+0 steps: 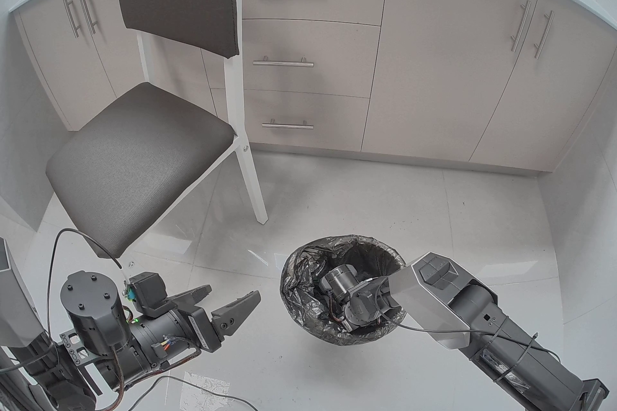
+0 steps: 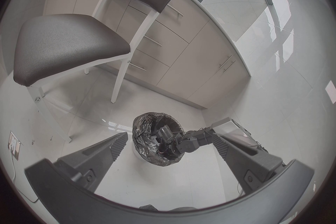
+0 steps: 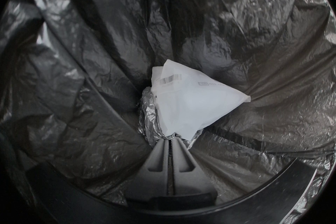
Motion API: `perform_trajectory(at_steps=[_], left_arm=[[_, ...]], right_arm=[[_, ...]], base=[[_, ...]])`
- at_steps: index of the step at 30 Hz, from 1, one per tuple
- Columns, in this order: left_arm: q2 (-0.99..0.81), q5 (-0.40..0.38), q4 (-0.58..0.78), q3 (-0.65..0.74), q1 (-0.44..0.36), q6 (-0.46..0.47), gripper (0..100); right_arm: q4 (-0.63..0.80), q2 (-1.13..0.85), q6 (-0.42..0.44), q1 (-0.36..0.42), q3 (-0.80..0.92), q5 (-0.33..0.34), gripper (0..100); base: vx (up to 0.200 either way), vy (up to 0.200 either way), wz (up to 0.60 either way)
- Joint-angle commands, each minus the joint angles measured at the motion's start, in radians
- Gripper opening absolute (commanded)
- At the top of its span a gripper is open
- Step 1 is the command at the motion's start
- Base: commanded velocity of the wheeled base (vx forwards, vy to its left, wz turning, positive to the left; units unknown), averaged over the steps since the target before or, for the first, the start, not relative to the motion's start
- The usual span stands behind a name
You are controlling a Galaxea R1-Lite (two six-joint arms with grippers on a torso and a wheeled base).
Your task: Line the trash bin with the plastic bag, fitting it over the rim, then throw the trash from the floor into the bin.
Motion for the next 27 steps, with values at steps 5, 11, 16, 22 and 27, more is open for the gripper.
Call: perform_trajectory(at_steps=[5, 11, 16, 22, 27], left_arm=[[0.004, 0.0, 0.0, 0.003, 0.0, 0.0, 100], [0.004, 0.0, -0.002, 0.003, 0.0, 0.001, 100], [0.002, 0.0, 0.0, 0.005, -0.002, 0.003, 100], [0.001, 0.0, 0.0, 0.005, -0.002, 0.004, 100], [0.001, 0.002, 0.0, 0.006, -0.003, 0.004, 100]], right_arm=[[-0.018, 0.004, -0.003, -0.003, 0.0, -0.001, 0], [-0.014, -0.046, -0.007, 0.005, 0.0, -0.001, 0], [0.005, -0.146, -0.014, 0.021, 0.0, -0.001, 0], [0.006, -0.23, -0.029, 0.032, 0.0, 0.001, 0], [-0.002, -0.28, -0.053, 0.035, 0.0, 0.004, 0]], base=[[0.0, 0.0, 0.0], [0.0, 0.0, 0.0], [0.0, 0.0, 0.0], [0.0, 0.0, 0.0], [0.0, 0.0, 0.0]])
